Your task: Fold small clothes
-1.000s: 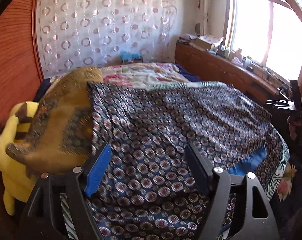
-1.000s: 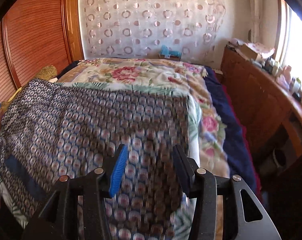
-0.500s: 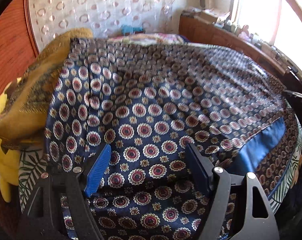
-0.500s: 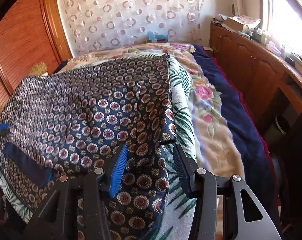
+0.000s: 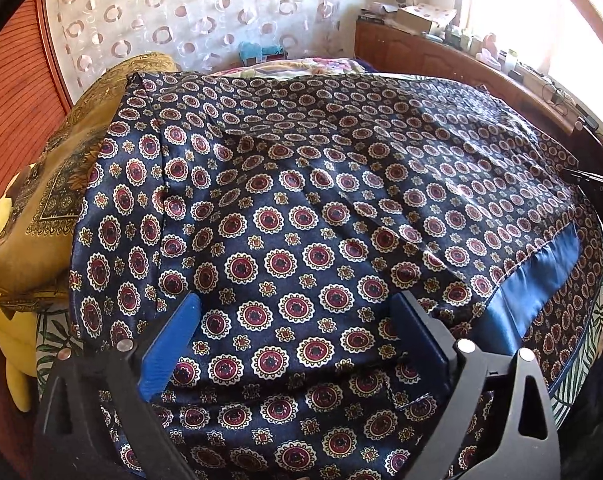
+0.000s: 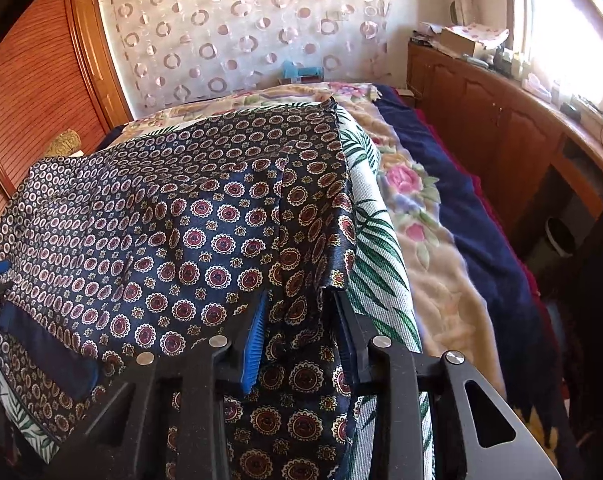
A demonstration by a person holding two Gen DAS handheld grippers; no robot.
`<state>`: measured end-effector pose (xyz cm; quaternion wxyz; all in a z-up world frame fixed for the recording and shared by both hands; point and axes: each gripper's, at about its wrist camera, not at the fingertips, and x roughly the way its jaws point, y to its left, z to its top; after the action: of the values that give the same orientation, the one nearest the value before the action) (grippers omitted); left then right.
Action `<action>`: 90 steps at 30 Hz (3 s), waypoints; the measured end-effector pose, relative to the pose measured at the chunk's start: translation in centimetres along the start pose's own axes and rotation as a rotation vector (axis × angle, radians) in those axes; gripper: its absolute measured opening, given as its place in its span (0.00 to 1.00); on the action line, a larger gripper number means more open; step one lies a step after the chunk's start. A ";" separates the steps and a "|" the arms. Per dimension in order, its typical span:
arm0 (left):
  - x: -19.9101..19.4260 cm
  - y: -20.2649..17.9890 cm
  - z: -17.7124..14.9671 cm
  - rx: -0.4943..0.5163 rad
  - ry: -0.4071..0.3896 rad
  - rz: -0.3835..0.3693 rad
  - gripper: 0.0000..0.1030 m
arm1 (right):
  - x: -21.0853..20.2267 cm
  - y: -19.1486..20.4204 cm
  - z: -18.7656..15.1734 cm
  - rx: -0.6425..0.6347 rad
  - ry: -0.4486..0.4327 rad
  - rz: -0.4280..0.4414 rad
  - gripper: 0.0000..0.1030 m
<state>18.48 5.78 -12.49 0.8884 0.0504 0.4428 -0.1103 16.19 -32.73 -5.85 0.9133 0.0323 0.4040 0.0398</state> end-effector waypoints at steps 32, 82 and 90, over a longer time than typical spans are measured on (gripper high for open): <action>-6.1 6.3 -3.9 -0.238 -0.179 0.134 0.23 | 1.2 1.8 -0.4 -0.069 -0.013 -0.038 0.32; -10.4 6.5 -5.1 -0.325 -0.273 0.044 0.01 | -7.7 1.4 -2.3 -0.118 -0.139 0.112 0.03; -8.7 7.1 -6.5 -0.330 -0.226 0.076 0.01 | -5.4 -0.3 -2.6 -0.084 -0.088 0.064 0.03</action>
<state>10.07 15.25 -9.50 0.9322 -0.0919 0.3501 -0.0077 10.64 -33.45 -3.60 0.9290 0.0085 0.3602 0.0843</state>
